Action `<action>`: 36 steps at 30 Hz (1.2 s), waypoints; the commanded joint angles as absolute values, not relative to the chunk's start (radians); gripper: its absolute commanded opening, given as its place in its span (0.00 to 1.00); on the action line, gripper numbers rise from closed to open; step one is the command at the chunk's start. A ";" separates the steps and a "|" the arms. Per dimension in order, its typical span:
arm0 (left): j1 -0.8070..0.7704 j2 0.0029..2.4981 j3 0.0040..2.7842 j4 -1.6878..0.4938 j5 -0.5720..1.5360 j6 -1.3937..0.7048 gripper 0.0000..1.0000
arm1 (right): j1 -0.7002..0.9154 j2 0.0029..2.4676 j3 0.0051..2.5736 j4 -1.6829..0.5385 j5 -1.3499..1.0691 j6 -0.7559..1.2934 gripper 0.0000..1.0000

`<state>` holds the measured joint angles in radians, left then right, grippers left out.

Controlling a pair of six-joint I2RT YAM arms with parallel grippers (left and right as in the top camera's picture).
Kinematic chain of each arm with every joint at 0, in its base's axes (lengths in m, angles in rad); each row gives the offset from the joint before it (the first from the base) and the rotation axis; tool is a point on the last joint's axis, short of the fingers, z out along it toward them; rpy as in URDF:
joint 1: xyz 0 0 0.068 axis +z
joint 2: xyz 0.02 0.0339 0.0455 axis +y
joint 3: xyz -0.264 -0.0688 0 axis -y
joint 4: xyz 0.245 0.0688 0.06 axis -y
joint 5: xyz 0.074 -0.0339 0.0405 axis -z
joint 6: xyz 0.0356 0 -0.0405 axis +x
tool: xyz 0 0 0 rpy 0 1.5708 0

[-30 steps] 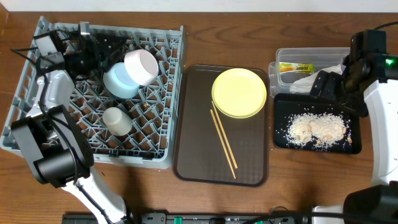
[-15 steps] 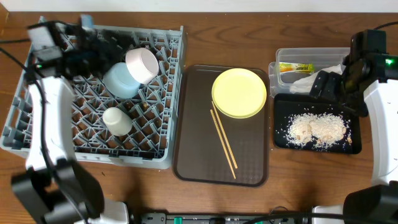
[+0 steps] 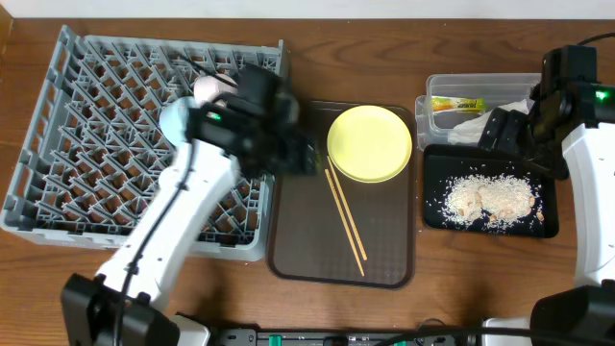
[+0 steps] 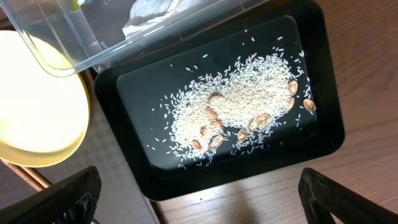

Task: Sort waste into correct bins and load items into the dishwasher
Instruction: 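Reach left gripper to the chopsticks on the tray and grasp one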

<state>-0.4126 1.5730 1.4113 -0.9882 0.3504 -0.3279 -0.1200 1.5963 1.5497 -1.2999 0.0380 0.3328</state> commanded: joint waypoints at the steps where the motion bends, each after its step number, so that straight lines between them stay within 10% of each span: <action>1: -0.503 1.583 1.352 -0.991 0.165 -0.515 0.86 | -0.125 1.586 1.555 -1.300 0.048 0.343 0.99; 36: -0.748 1.958 1.196 -0.715 0.085 -0.942 0.76 | -0.125 1.586 1.555 -1.310 0.047 0.343 0.99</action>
